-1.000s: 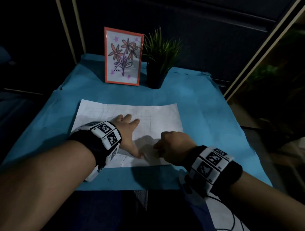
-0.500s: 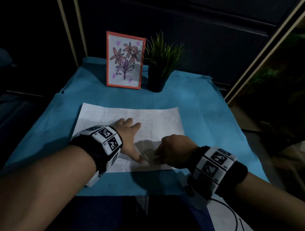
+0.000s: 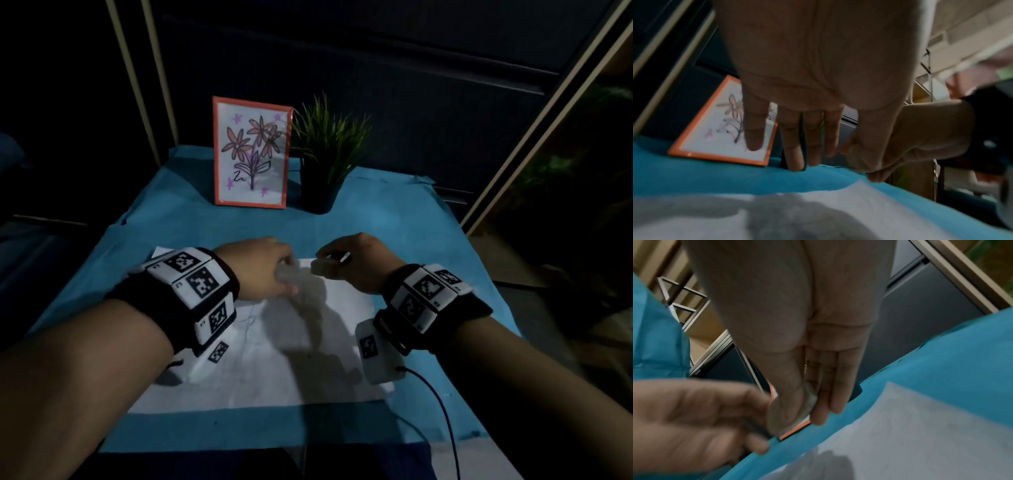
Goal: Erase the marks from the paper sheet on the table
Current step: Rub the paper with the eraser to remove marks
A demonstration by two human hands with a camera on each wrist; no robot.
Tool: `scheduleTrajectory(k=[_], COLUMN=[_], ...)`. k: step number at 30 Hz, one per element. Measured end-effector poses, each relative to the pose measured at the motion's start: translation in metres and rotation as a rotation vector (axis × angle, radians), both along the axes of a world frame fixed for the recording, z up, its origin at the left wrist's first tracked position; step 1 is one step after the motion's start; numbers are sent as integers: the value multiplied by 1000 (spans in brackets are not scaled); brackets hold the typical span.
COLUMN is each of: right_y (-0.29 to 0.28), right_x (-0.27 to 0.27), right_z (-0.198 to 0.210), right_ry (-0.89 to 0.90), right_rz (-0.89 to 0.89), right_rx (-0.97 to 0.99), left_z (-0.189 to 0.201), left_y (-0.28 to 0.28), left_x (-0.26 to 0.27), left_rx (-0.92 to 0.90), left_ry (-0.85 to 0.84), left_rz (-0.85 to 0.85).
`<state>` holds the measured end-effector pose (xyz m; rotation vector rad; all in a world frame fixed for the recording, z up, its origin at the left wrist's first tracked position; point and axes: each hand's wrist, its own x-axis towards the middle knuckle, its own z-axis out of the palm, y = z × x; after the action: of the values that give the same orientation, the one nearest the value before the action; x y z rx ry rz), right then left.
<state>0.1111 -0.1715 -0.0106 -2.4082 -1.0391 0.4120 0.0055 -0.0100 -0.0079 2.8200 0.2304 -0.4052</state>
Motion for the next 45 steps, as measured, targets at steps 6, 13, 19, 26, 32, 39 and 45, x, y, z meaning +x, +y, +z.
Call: scheduleTrajectory(k=[6, 13, 19, 26, 32, 39, 45], right_y=[12, -6, -10, -11, -10, -11, -10], right_x=[0, 8, 8, 4, 3, 3, 3], right_z=[-13, -35, -43, -45, -45, -44, -43], right_ry=[162, -45, -84, -80, -92, -81, -86], right_rz=[-85, 83, 132, 146, 134, 136, 146], right_rx=[152, -360, -387, -423, -445, -448, -454], left_z=[-8, -22, -30, -31, -33, -31, -31], left_y=[-7, 4, -1, -6, -9, -10, -8], left_x=[28, 37, 42, 33, 39, 37, 28], left_rx=[-231, -80, 3, 98, 159, 188, 136], left_ry=[-168, -126, -105, -22, -59, -36, 54], left_rz=[79, 77, -46, -168, -144, -178, -253])
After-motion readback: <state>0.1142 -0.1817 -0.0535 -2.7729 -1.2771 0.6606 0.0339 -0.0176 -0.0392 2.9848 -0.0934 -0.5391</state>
